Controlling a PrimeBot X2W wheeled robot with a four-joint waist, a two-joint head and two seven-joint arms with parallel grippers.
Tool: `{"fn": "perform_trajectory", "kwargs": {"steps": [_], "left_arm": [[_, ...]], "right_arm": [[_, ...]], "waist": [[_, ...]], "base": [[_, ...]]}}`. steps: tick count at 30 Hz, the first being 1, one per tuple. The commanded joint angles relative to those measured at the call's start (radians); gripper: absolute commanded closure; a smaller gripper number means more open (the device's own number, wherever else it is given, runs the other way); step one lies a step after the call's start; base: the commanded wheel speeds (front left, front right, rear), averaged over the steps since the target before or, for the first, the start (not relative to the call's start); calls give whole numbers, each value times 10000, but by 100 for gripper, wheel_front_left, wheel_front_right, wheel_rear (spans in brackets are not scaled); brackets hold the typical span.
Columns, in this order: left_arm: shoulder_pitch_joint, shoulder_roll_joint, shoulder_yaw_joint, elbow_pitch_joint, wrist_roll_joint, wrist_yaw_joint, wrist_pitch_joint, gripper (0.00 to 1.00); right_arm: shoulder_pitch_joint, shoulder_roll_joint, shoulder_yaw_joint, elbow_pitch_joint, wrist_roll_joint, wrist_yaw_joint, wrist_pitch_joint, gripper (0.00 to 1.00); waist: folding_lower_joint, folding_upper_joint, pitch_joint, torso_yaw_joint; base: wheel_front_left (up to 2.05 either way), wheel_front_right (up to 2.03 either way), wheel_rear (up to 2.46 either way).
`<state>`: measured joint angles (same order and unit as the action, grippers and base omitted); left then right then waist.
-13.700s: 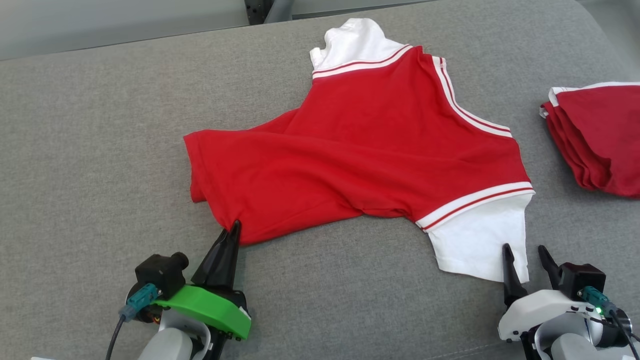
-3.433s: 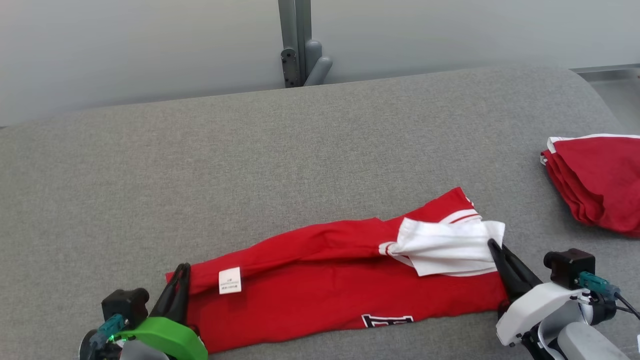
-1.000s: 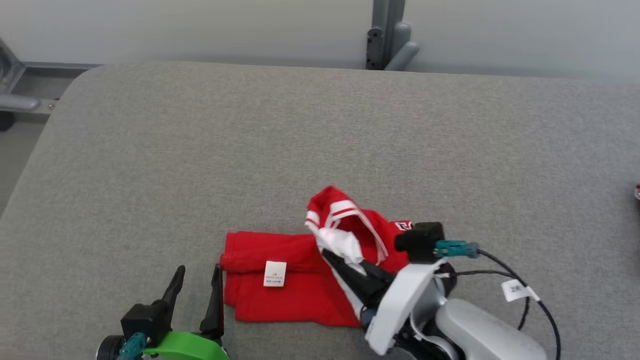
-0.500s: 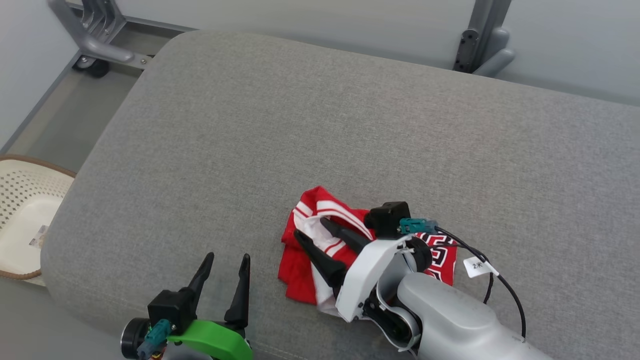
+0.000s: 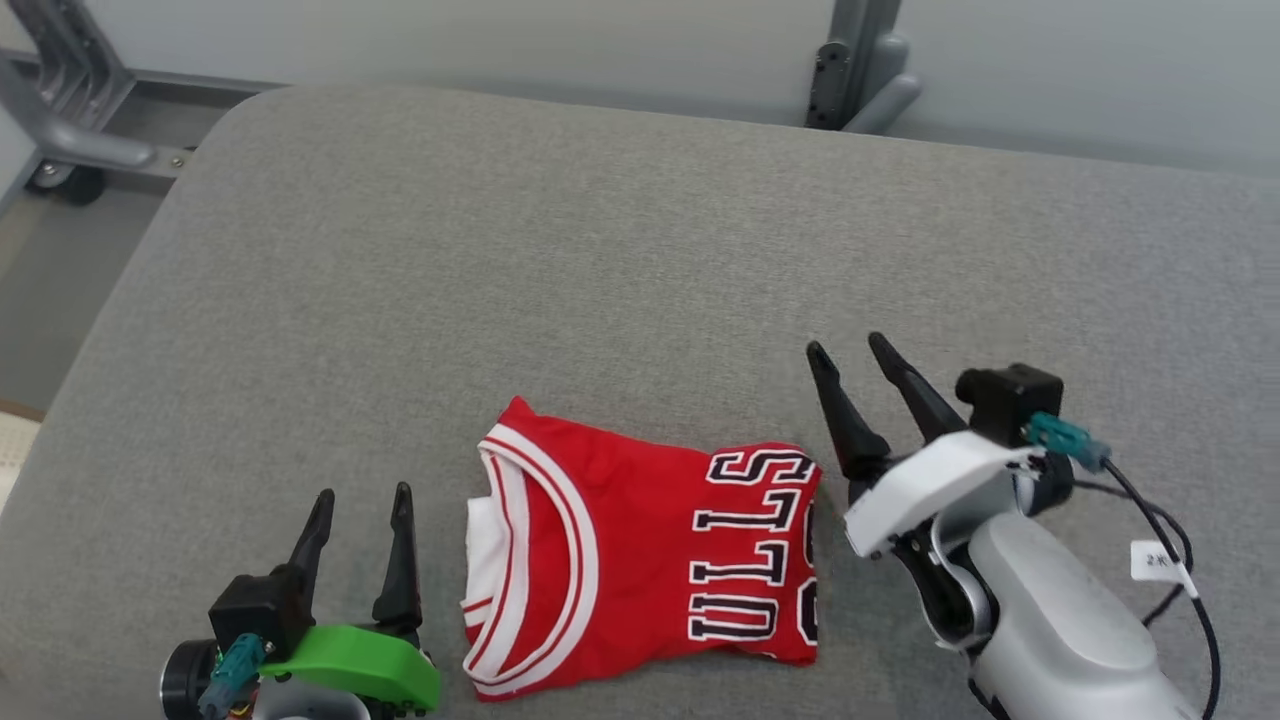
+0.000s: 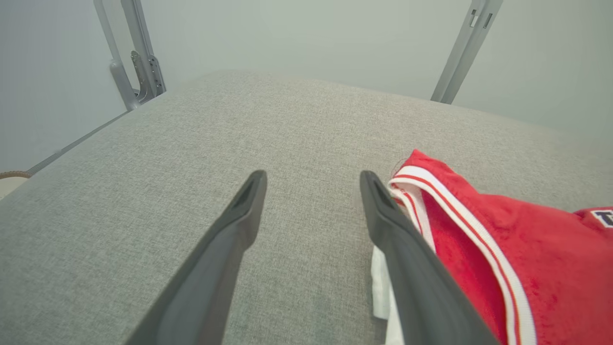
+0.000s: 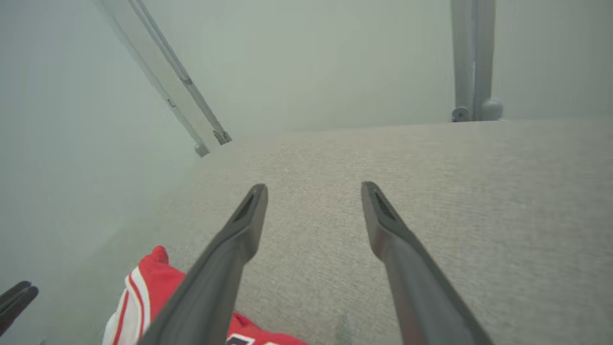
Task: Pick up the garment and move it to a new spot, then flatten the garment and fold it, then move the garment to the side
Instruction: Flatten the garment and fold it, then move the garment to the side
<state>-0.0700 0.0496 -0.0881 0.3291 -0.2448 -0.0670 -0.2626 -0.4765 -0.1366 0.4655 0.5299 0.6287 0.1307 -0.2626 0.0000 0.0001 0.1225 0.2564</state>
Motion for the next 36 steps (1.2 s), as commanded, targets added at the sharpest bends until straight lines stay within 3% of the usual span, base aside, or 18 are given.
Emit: {"fn": "perform_trajectory", "kwargs": {"steps": [1,9,15,23,36], "left_arm": [[42,25,130,-37,100,1,-22,0],[208,31,838,-46,330,-61,-24,0],[434,29,1240,-41,429,-106,-24,0],[857,31,1531,12,661,-99,-24,0],[1167,29,1644,-215,679,-54,-24,0]], "right_arm": [[460,3,-445,-168,-493,-1,-23,0],[2570,257,-2929,-1006,-2282,-1,-24,0],[3500,537,-3978,-1496,-3050,-1,-26,0],[3977,695,-4233,-2307,-4058,-1,-25,0],[4194,818,-4088,-2518,-4329,-1,-26,0]], "waist": [[0,-1,-259,-936],[0,-1,-409,-1967],[0,-1,-566,-2446],[0,-1,-1007,-2700],[0,-1,-1215,-2655]], "base": [[0,0,0],[0,0,0],[0,0,0],[0,0,0],[0,0,0]]}}
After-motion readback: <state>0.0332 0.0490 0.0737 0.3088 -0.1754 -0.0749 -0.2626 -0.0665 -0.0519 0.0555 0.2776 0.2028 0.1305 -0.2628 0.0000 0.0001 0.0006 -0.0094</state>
